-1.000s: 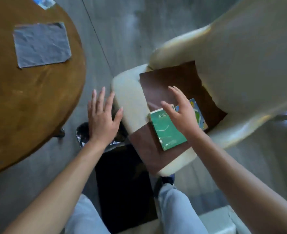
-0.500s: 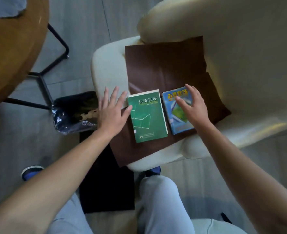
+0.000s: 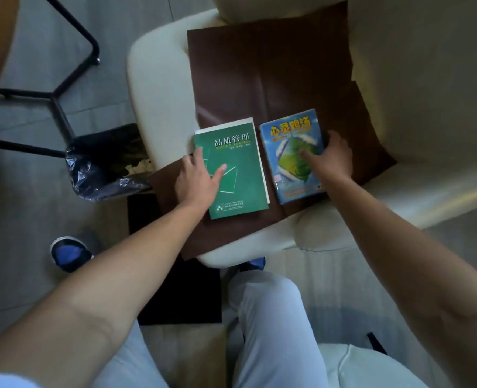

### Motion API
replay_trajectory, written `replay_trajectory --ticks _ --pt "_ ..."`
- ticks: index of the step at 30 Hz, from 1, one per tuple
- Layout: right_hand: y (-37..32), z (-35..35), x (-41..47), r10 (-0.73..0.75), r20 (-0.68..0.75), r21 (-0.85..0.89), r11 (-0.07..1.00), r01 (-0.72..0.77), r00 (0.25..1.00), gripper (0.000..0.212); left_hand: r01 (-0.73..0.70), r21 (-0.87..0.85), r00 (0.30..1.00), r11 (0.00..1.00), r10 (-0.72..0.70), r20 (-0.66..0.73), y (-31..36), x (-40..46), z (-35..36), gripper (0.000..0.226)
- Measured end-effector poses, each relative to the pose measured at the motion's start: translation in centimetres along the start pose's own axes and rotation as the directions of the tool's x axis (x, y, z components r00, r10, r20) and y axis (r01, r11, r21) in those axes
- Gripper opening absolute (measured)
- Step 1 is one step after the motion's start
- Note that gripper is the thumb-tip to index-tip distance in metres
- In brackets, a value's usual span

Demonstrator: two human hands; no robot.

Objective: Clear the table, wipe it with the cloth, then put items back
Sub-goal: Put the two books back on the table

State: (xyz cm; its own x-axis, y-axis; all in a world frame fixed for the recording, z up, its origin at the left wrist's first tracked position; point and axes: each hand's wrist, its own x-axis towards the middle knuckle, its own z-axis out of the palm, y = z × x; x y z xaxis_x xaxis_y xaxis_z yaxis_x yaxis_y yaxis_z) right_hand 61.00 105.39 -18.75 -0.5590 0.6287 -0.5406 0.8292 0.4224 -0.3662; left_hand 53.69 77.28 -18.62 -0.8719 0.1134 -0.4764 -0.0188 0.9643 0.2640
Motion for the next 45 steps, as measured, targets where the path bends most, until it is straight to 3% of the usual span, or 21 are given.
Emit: replay_trajectory --ticks 4,9,12,15,17,21,24,27,30,36,38,42,45 --pt "0.6 0.3 -0.1 0.048 0.033 -0.021 0.999 -0.048 0.998 0.078 0.21 -0.241 0.977 0.947 -0.212 0.019 0.9 0.0 0.3 0.08" --pt "0.9 0.3 -0.5 0.048 0.05 -0.05 0.998 -0.046 0.998 0.083 0.33 -0.332 0.944 0.884 -0.317 0.096 0.2 0.3 1.0 0.07" --pt "0.7 0.2 -0.5 0.084 0.073 -0.025 0.996 -0.083 0.994 0.079 0.308 -0.419 0.951 0.854 -0.275 0.139 -0.2 0.8 1.0 0.055" --pt "0.3 -0.1 -0.7 0.091 0.103 0.036 0.995 -0.095 0.991 0.06 0.282 -0.607 0.959 0.743 -0.198 0.203 -0.2 0.5 1.1 0.033" --pt "0.2 -0.2 -1.3 0.072 0.108 0.117 0.99 -0.085 0.992 0.048 0.263 -0.685 0.965 0.68 -0.18 0.191 -0.3 0.1 1.1 0.03" --pt "-0.6 -1.0 -3.3 -0.014 0.067 0.156 0.988 0.004 0.998 0.039 0.25 -0.707 0.968 0.662 -0.19 0.164 -0.1 -0.5 0.5 0.031" --pt "-1.4 -1.8 -4.9 -0.113 0.008 0.143 0.984 0.111 0.994 0.066 0.386 -0.771 0.922 0.506 -0.237 0.306 0.1 -0.4 -0.2 0.054" --pt "-2.7 -2.5 -6.5 -0.175 -0.045 0.047 0.983 0.177 0.984 0.079 0.482 -0.807 0.876 0.341 -0.22 0.43 0.1 -0.4 -1.0 0.042" --pt "-4.1 -3.3 -8.2 -0.197 -0.085 0.016 0.98 0.199 0.977 0.078 0.463 -0.844 0.885 0.272 -0.197 0.422 0.0 -0.3 -2.0 0.02" --pt "-6.6 -4.7 -11.2 -0.277 -0.065 -0.044 0.961 0.275 0.959 0.08 0.43 -0.87 0.902 0.241 -0.146 0.406 -2.8 -0.3 -5.2 0.008" --pt "-7.5 -4.7 -12.0 -0.299 -0.048 -0.037 0.954 0.297 0.953 0.077 0.421 -0.881 0.906 0.216 -0.151 0.395 -4.3 -0.3 -6.9 0.01" --pt "-9.9 -4.2 -13.9 -0.353 -0.027 -0.011 0.936 0.353 0.935 0.064 0.466 -0.877 0.875 0.118 -0.204 0.438 -7.5 -0.1 -10.6 0.037" --pt "-12.6 -3.6 -15.9 -0.403 -0.049 0.005 0.915 0.403 0.914 0.057 0.457 -0.889 0.873 0.03 -0.207 0.442 -9.6 -0.4 -13.9 0.032"
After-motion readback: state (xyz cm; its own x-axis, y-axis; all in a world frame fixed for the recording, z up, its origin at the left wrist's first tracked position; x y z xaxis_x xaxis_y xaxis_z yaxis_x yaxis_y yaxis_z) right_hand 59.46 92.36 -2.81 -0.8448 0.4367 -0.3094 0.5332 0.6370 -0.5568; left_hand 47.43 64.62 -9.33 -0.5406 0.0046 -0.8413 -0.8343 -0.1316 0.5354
